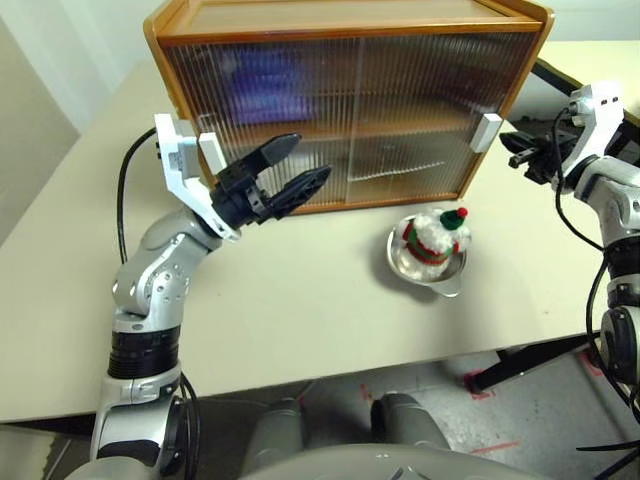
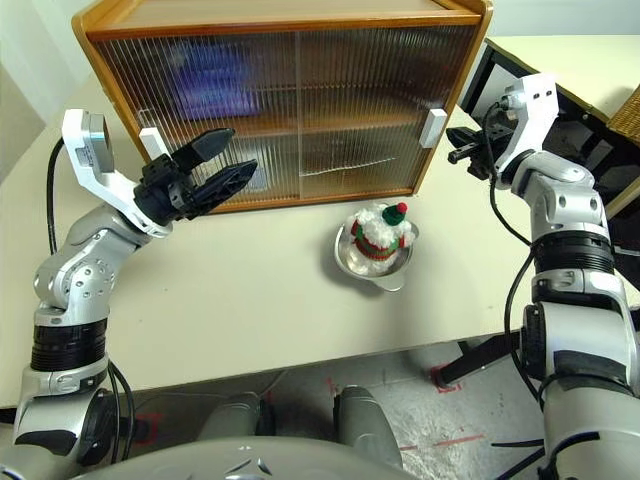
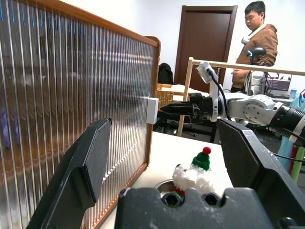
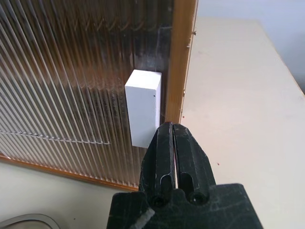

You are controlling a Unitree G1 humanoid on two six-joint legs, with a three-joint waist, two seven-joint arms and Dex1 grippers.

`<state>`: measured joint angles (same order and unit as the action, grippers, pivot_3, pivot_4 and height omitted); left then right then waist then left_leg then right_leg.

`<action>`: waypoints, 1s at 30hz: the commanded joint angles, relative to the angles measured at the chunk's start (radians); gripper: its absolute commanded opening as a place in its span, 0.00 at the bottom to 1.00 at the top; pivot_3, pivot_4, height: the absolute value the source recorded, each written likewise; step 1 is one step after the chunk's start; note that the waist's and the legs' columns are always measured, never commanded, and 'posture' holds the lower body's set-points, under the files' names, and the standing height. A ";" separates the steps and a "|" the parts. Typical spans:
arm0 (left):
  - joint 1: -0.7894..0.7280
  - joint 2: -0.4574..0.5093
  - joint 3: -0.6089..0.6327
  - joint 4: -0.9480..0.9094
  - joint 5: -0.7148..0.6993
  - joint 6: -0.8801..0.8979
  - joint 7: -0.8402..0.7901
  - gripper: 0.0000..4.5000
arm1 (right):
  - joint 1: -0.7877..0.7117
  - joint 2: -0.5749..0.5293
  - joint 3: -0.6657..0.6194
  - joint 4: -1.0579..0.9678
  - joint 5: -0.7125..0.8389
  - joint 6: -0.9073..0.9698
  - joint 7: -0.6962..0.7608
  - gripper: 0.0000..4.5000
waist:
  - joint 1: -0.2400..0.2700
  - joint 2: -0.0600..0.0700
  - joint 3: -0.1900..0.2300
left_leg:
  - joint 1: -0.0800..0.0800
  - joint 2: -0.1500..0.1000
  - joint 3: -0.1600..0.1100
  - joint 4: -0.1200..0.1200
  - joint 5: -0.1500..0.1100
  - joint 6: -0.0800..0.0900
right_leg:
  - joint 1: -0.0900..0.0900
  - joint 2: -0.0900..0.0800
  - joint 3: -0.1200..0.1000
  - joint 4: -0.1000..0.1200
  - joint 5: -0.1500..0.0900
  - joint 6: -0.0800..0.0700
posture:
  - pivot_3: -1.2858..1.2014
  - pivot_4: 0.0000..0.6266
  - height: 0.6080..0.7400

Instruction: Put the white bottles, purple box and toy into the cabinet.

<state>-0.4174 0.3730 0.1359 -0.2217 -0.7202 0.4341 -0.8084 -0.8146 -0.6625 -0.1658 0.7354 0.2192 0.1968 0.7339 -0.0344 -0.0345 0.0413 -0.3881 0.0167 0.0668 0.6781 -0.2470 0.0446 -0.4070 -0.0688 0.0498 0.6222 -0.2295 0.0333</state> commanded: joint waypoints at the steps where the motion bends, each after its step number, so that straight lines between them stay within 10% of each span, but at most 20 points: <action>1: 0.016 -0.005 -0.007 -0.017 -0.001 -0.006 0.008 1.00 | -0.025 0.008 0.016 0.036 -0.019 -0.020 0.015 0.00 | 0.000 0.000 0.000 | 0.000 0.000 0.000 0.000 0.000 0.000 | 0.000 0.000 0.000 0.000 0.000 0.000 | 0.54 0.00 1.00; 30: 0.022 -0.019 -0.003 -0.027 -0.009 -0.006 0.027 1.00 | -0.108 0.148 0.120 -0.071 -0.054 0.112 0.107 0.00 | 0.000 0.000 0.000 | 0.000 0.001 0.000 0.000 0.000 0.000 | -0.001 0.000 0.000 0.002 0.001 -0.002 | 0.55 0.00 1.00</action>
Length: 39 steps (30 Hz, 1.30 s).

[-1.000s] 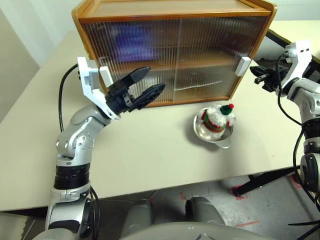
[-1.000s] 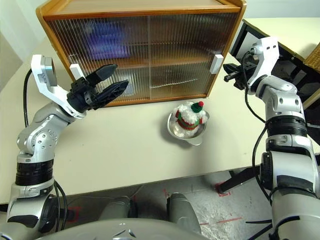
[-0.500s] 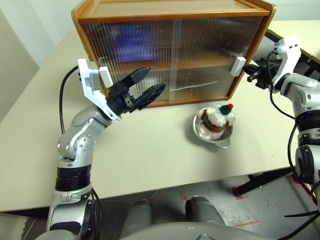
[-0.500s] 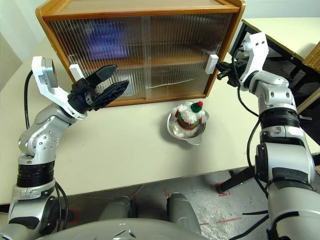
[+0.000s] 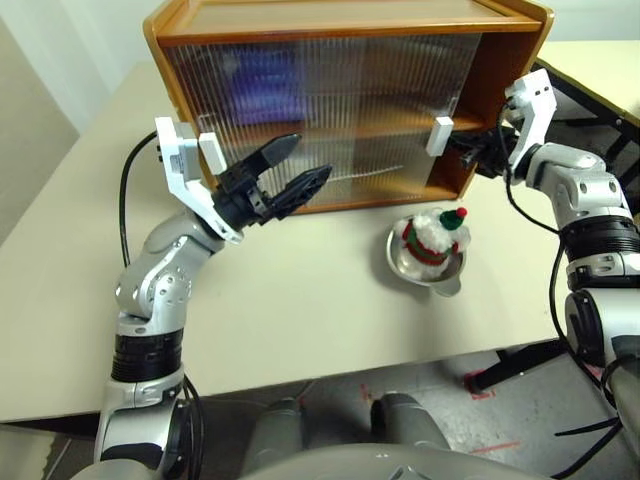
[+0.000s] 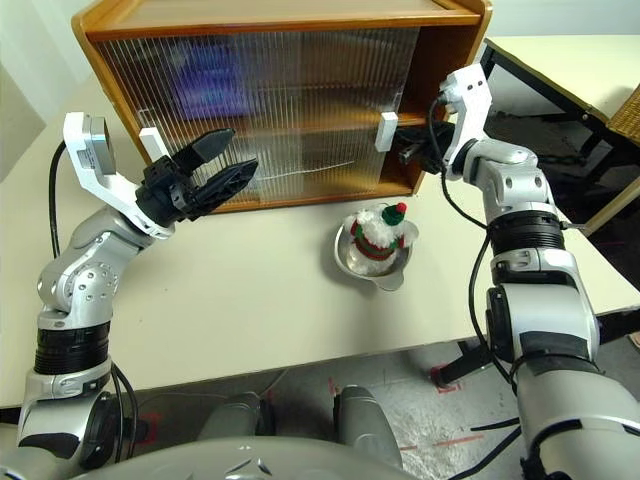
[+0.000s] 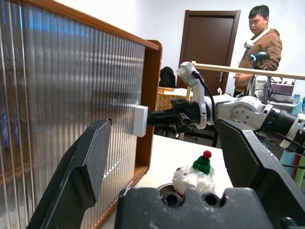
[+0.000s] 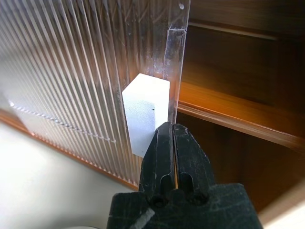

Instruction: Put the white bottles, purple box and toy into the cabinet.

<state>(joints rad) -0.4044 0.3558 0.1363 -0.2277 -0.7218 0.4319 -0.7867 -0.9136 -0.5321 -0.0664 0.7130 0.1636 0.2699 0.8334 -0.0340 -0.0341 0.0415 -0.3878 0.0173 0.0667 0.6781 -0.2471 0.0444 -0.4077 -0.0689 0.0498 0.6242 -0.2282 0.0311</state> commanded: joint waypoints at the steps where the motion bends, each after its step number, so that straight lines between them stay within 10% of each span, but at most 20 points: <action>1: 0.009 -0.001 -0.002 -0.021 -0.008 -0.004 0.005 1.00 | -0.010 0.024 0.026 -0.062 0.003 0.053 0.008 0.00 | -0.001 0.000 0.000 | 0.000 0.000 0.000 0.000 0.000 0.000 | 0.000 0.000 0.000 0.000 0.000 0.000 | 0.55 0.00 1.00; 20: 0.023 -0.003 0.005 -0.031 -0.010 -0.011 0.020 0.84 | -0.048 0.174 0.096 -0.178 0.017 0.181 0.013 0.00 | 0.002 0.000 0.000 | 0.000 0.000 -0.001 0.000 -0.002 -0.003 | -0.001 0.000 -0.001 0.001 0.000 0.000 | 0.56 0.00 1.00; 39: 0.032 0.000 0.005 -0.032 -0.009 -0.015 0.014 0.92 | -0.064 0.161 0.086 -0.153 0.010 0.151 0.028 0.00 | 0.002 0.001 0.001 | 0.000 0.001 -0.001 -0.001 -0.002 -0.004 | -0.002 0.000 -0.002 0.001 0.000 -0.002 | 0.56 0.00 1.00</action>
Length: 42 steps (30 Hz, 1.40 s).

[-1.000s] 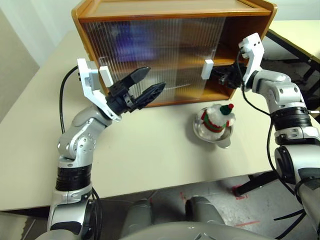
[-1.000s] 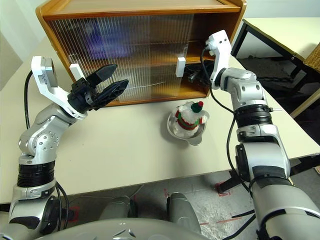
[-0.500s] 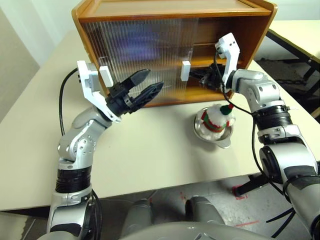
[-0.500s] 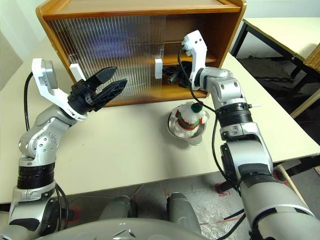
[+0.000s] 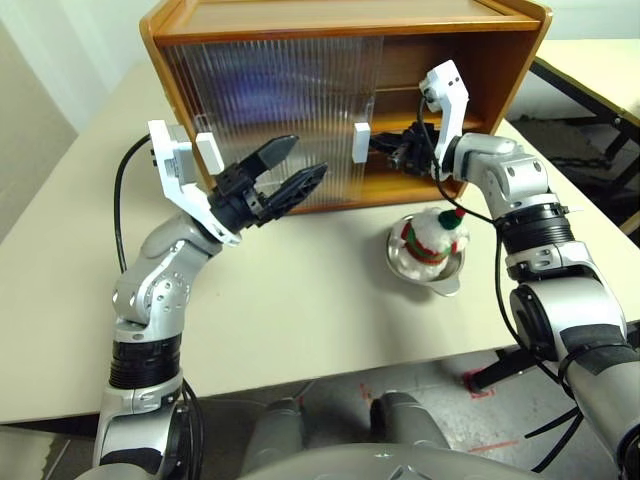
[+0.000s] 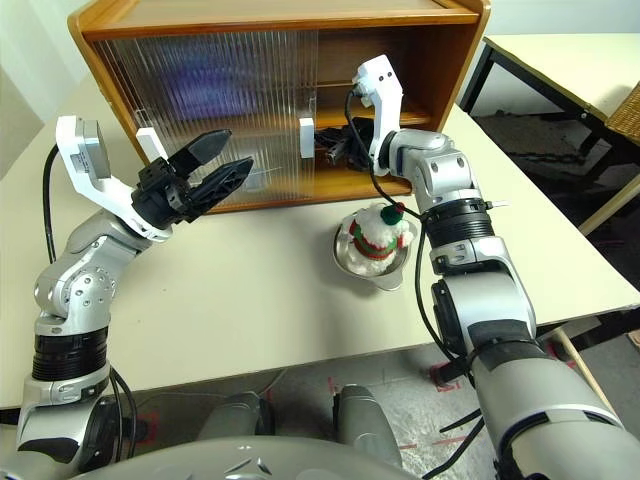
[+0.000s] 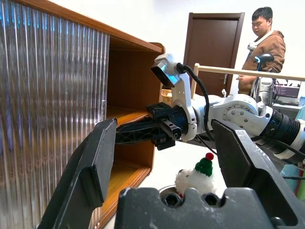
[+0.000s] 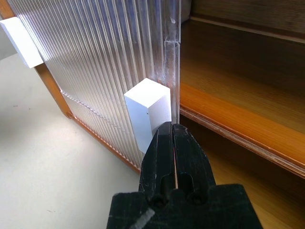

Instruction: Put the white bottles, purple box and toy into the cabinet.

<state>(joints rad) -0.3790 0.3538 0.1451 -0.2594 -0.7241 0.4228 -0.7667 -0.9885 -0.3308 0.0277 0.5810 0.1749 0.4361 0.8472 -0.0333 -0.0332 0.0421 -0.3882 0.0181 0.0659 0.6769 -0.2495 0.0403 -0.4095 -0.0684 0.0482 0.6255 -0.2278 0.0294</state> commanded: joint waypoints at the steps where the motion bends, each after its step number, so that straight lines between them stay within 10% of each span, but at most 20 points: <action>1: 0.004 0.001 -0.005 0.003 -0.007 -0.006 -0.009 0.92 | 0.019 -0.057 -0.014 -0.031 0.000 -0.013 0.015 0.00 | 0.002 0.000 0.000 | 0.000 0.000 0.000 0.000 0.000 0.000 | 0.000 0.000 0.000 0.000 0.000 0.000 | 0.55 0.00 1.00; 8: -0.004 -0.002 -0.018 0.021 -0.005 -0.006 -0.029 0.93 | 0.105 -0.165 -0.050 -0.145 0.026 0.009 0.016 0.00 | 0.023 0.000 0.000 | -0.001 -0.001 0.000 -0.001 0.000 0.000 | 0.000 -0.001 0.000 -0.002 -0.001 0.001 | 0.54 0.00 1.00; 21: 0.007 0.014 -0.017 0.035 0.008 -0.011 -0.053 1.00 | 0.439 -0.202 -0.258 -0.561 0.181 0.005 -0.086 0.98 | 0.023 0.000 0.000 | -0.001 -0.001 0.000 0.000 0.001 0.002 | 0.001 -0.001 0.000 -0.002 -0.003 0.003 | 0.53 0.00 1.00; 42: -0.016 0.014 -0.017 0.057 0.003 -0.003 -0.057 1.00 | 1.073 -0.087 -0.362 -1.026 0.336 -0.115 -0.165 0.99 | 0.019 -0.001 0.000 | 0.000 -0.001 0.001 0.000 0.000 -0.001 | 0.002 -0.001 0.000 -0.003 -0.006 0.004 | 0.52 0.00 1.00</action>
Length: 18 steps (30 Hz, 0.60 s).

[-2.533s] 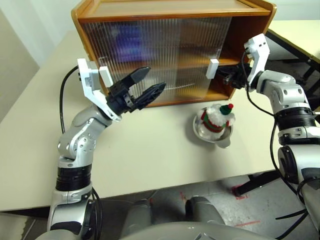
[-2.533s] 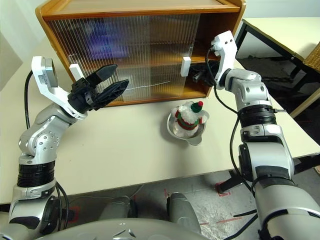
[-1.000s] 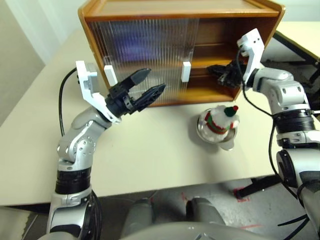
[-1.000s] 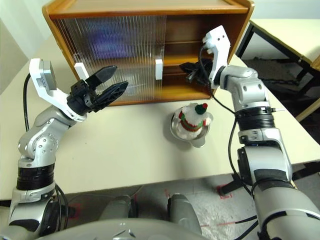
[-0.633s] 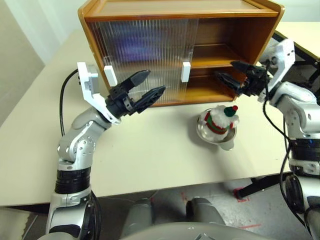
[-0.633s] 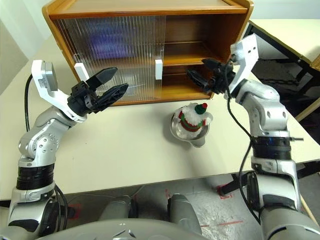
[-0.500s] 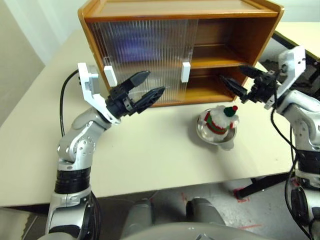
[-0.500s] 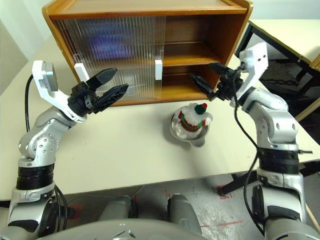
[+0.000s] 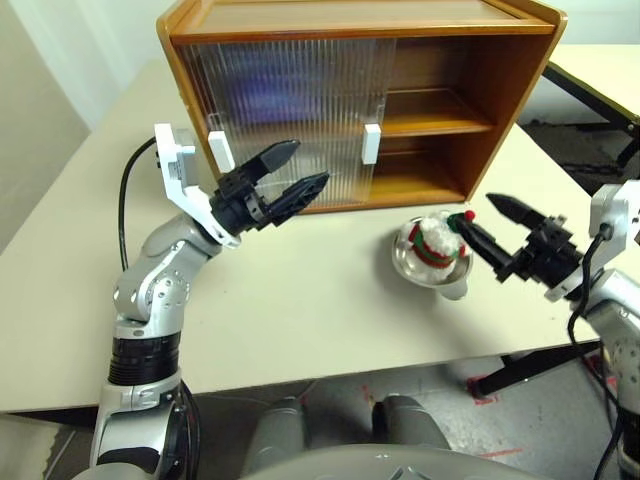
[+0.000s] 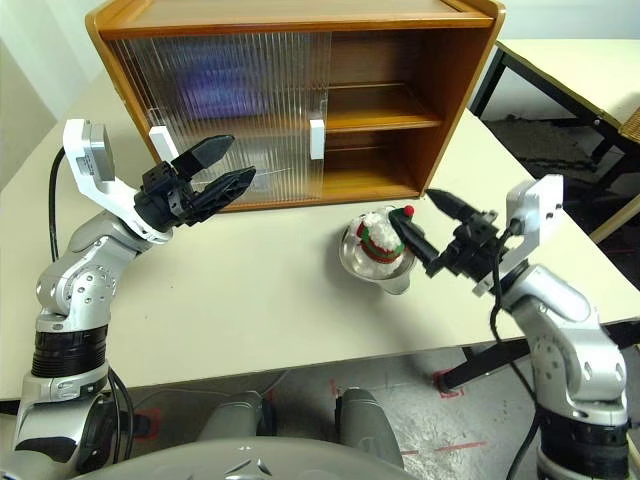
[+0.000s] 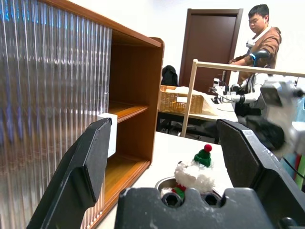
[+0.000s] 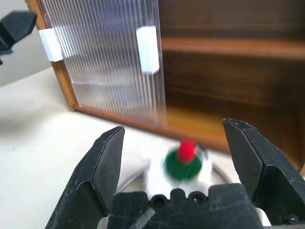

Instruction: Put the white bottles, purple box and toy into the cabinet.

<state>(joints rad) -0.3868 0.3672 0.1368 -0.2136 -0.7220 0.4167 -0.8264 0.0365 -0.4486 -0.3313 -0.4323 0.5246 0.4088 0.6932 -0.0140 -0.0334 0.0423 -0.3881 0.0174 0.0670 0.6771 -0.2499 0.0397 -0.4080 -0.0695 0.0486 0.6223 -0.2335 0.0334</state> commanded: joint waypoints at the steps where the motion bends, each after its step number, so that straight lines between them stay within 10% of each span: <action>1: -0.009 0.001 -0.008 0.011 0.000 0.004 0.003 1.00 | 0.066 0.041 0.000 -0.008 -0.019 -0.110 -0.013 0.99 | 0.000 -0.001 0.000 | 0.000 0.000 0.000 0.000 0.000 0.000 | 0.000 0.000 0.000 0.000 0.000 0.000 | 0.52 0.00 1.00; 18: -0.012 0.013 -0.005 0.001 -0.001 0.015 0.008 1.00 | 0.173 0.107 0.116 0.115 -0.093 -0.278 -0.026 0.99 | 0.000 0.000 0.000 | 0.001 0.001 0.000 0.000 0.000 -0.001 | 0.001 0.000 0.000 0.001 -0.007 -0.013 | 0.52 0.00 1.00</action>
<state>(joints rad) -0.3873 0.3729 0.1373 -0.2141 -0.7224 0.4227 -0.8234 0.2219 -0.3463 -0.2357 -0.3380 0.4438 0.1433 0.6779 -0.0138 -0.0336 0.0421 -0.3868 0.0181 0.0670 0.6773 -0.2503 0.0389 -0.4075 -0.0694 0.0490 0.6235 -0.2405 0.0207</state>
